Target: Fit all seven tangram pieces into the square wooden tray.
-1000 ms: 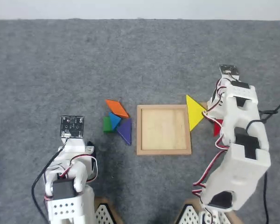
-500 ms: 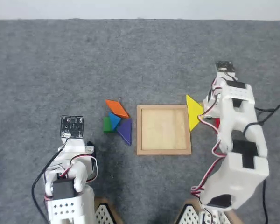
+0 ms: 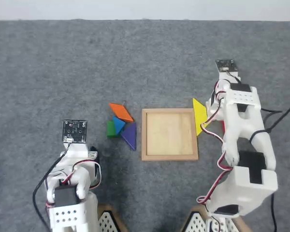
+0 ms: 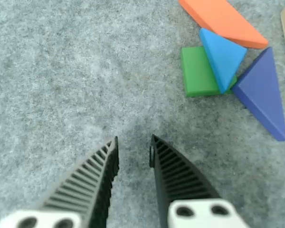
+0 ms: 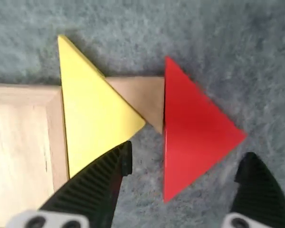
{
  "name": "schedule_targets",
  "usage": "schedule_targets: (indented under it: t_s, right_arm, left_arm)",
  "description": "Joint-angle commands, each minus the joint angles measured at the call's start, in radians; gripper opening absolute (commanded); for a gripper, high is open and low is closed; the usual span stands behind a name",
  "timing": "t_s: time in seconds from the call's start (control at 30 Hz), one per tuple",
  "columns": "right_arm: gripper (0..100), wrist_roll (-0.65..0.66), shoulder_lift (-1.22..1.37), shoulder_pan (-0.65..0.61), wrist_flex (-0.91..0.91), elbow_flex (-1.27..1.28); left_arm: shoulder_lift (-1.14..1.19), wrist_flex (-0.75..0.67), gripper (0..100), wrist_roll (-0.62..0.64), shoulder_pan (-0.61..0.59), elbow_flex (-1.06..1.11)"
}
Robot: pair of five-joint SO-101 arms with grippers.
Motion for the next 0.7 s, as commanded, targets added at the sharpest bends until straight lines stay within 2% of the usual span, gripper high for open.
schedule_targets:
  t_s: [0.0,0.4,0.67]
  right_arm:
    - [35.0,0.052,-0.007,-0.004,-0.012,-0.092]
    - [34.3,0.057,0.191,0.065,-0.016,-0.193]
    - [32.1,0.058,0.242,0.058,-0.041,-0.196]
  left_arm:
    - [-0.023,0.006,10,0.011,-0.002,-0.012]
    - [-0.023,0.006,10,0.011,-0.002,-0.012]
    - [-0.023,0.006,10,0.011,-0.002,-0.012]
